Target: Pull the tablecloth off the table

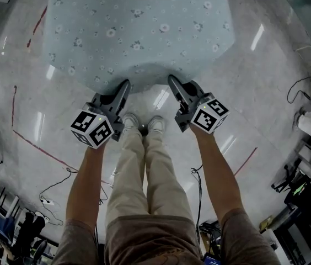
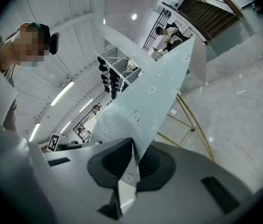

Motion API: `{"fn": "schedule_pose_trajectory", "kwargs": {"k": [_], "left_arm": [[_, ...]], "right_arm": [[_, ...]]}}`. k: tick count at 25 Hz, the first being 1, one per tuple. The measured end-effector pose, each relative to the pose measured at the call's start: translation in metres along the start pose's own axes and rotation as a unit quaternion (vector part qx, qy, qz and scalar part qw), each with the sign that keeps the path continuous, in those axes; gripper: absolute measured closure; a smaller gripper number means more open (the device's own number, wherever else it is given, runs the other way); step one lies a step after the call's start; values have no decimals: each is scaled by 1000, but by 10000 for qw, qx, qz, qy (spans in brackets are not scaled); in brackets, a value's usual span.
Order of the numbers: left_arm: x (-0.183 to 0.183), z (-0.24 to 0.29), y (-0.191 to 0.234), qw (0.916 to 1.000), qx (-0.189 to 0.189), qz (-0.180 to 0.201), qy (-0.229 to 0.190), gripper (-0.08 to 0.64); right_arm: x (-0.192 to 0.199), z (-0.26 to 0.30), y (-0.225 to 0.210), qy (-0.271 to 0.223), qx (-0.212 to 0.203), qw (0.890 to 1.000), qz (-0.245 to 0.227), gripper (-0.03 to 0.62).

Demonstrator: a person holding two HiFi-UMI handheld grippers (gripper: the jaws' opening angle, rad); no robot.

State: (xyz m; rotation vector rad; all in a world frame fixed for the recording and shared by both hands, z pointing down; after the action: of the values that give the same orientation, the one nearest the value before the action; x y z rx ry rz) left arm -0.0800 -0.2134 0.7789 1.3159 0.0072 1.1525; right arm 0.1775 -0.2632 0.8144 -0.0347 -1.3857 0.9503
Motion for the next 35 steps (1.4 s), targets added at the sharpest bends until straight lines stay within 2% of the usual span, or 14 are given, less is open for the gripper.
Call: {"fn": "schedule_pose_trajectory", "kwargs": {"k": [9, 15, 22, 29, 32, 35], "left_arm": [[-3, -18, -30, 9999, -95, -132, -48, 537], [-28, -33, -63, 9999, -85, 28, -57, 538], [-56, -56, -107, 9996, -190, -59, -196, 538], [-83, -80, -150, 9994, -182, 248, -185, 538], [-94, -93, -168, 9992, -162, 330, -147, 538], [-116, -101, -188, 9980, -95, 584, -220, 538]], "right_arm": [[-17, -23, 29, 45, 63, 9999, -77, 584], [-47, -38, 55, -117, 11, 9998, -162, 586], [-82, -56, 92, -322, -43, 9995, 24, 586], [-121, -75, 127, -412, -168, 9986, -279, 584], [-136, -86, 146, -554, -118, 9980, -276, 584], [-160, -88, 162, -752, -150, 9961, -442, 584]]}}
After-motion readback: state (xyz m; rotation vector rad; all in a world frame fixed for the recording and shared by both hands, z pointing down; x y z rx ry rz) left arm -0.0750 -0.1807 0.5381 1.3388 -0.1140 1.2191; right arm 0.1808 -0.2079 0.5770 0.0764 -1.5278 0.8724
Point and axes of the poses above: the fingertips, and each gripper's own axes: z forward along the fingers, y to its left, x out of its underside, the point moved 9 cm from there along -z, backward along the fingers, and after that the axes turned 13 degrees about -z, right-handed, at the moved point
